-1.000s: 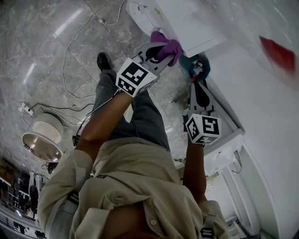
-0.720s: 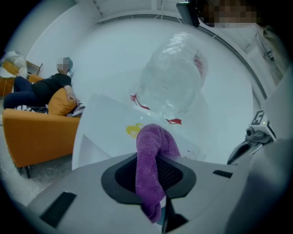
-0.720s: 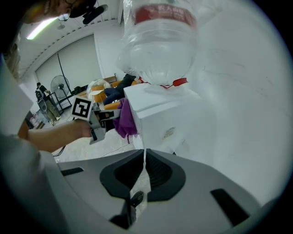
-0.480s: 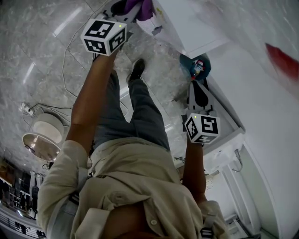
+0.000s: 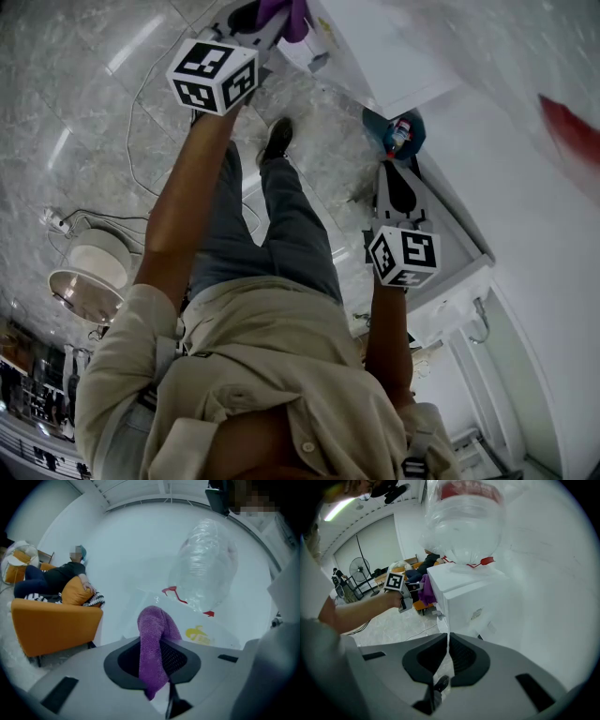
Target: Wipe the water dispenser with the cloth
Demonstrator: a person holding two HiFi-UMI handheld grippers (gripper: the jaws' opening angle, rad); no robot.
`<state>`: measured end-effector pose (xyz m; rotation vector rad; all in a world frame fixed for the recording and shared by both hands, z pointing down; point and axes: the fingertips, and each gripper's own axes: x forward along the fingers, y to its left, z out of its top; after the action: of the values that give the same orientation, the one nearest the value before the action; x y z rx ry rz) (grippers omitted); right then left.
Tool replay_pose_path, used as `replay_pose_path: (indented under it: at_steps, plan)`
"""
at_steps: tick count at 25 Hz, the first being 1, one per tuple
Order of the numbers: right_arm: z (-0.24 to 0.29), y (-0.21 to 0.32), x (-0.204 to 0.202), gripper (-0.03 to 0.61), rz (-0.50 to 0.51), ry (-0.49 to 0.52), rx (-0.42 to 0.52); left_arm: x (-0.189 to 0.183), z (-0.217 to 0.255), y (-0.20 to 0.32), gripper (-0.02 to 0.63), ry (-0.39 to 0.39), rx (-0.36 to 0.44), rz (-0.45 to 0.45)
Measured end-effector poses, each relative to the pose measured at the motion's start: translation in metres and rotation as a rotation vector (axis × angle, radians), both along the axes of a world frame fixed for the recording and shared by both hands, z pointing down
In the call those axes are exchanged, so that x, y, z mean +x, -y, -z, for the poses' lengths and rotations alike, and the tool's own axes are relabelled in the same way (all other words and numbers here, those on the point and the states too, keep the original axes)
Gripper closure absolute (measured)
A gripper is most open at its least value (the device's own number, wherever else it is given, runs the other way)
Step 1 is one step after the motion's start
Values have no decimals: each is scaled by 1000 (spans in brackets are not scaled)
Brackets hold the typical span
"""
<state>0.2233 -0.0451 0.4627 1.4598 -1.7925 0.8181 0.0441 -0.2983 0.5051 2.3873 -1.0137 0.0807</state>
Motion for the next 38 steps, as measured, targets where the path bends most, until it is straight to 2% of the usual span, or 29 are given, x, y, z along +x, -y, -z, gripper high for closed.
replay_pose_path:
  at_steps: [8, 12, 16, 22, 28, 34, 38]
  plan:
    - [3, -1, -1, 551, 5, 0, 0, 107, -5, -133, 528, -116, -133, -235]
    - [0, 1, -3, 551, 5, -7, -6, 116, -12, -145, 528, -132, -162, -249]
    - [-1, -4, 1, 551, -2, -14, -12, 106, -10, -129, 528, -119, -131, -237]
    - [-13, -4, -4, 551, -5, -24, -29, 32, -24, -38, 528, -67, -74, -62]
    - [-28, -10, -10, 551, -15, -23, -55, -23, -30, 32, 528, -3, -17, 1]
    - [-33, -6, -16, 551, -20, -21, -61, -30, -23, 52, 528, 18, 29, 2]
    - [-39, -5, -17, 551, -26, -26, -71, -29, -54, 50, 528, 26, -14, 4]
